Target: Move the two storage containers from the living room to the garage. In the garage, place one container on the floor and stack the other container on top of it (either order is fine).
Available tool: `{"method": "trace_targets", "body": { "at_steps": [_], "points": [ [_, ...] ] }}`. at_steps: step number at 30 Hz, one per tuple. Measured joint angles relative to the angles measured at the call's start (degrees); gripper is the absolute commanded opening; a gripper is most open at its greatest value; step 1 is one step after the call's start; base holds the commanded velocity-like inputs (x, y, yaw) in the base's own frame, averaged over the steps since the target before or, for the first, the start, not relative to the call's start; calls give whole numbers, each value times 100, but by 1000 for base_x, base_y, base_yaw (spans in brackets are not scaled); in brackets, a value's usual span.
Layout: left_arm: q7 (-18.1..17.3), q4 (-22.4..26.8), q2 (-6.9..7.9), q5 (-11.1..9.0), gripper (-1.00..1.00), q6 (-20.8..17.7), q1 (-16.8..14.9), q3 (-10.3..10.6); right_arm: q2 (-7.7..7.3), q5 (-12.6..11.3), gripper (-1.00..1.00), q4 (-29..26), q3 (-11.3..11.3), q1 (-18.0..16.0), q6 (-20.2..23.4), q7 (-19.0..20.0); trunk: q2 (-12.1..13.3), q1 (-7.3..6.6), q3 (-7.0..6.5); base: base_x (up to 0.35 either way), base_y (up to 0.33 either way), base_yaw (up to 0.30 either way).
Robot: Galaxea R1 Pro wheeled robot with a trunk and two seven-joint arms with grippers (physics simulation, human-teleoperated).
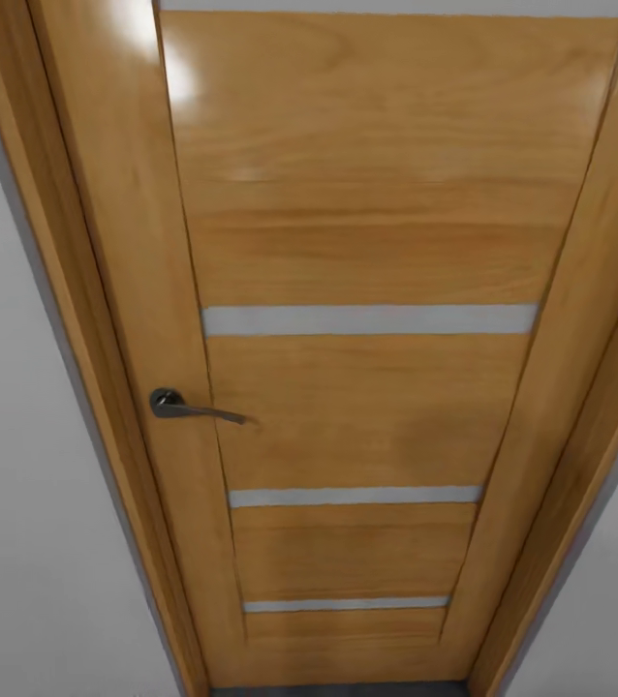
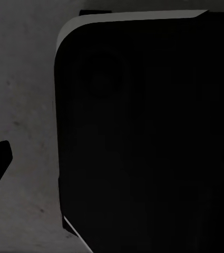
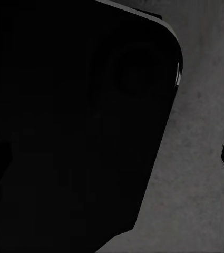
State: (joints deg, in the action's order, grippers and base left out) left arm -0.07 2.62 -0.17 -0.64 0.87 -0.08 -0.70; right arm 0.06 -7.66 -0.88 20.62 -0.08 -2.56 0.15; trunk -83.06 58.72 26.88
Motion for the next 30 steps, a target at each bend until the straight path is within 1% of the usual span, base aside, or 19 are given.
{"method": "trace_targets", "body": {
  "at_steps": [8, 16, 18, 22, 30],
  "points": [
    [-1, 0, 8, 0, 100, 0, 0, 0, 2, 0, 100, 0, 0, 0, -1, 1, 0, -1, 0, 190, -215, 4],
    [4, 0, 9, -18, 100, 0, 0, 3, 2, 0, 100, 0, 1, 0, 0, 1, 0, 0, 0, 186, -92, 0],
    [9, 0, 9, -65, 100, 0, 0, 4, 2, 0, 100, 0, 1, 0, 0, 1, 0, 1, 0, 53, -22, 0],
    [0, 1, 12, -241, 100, 0, 0, 9, 7, 0, 100, 0, -5, 0, -1, 1, 0, 1, 0, 13, -6, 33],
    [-1, 0, 9, -284, 100, 0, 0, 11, 1, 4, 100, -1, -7, 0, 0, 1, 0, 1, 0, 1, -1, 172]
  ]
}}
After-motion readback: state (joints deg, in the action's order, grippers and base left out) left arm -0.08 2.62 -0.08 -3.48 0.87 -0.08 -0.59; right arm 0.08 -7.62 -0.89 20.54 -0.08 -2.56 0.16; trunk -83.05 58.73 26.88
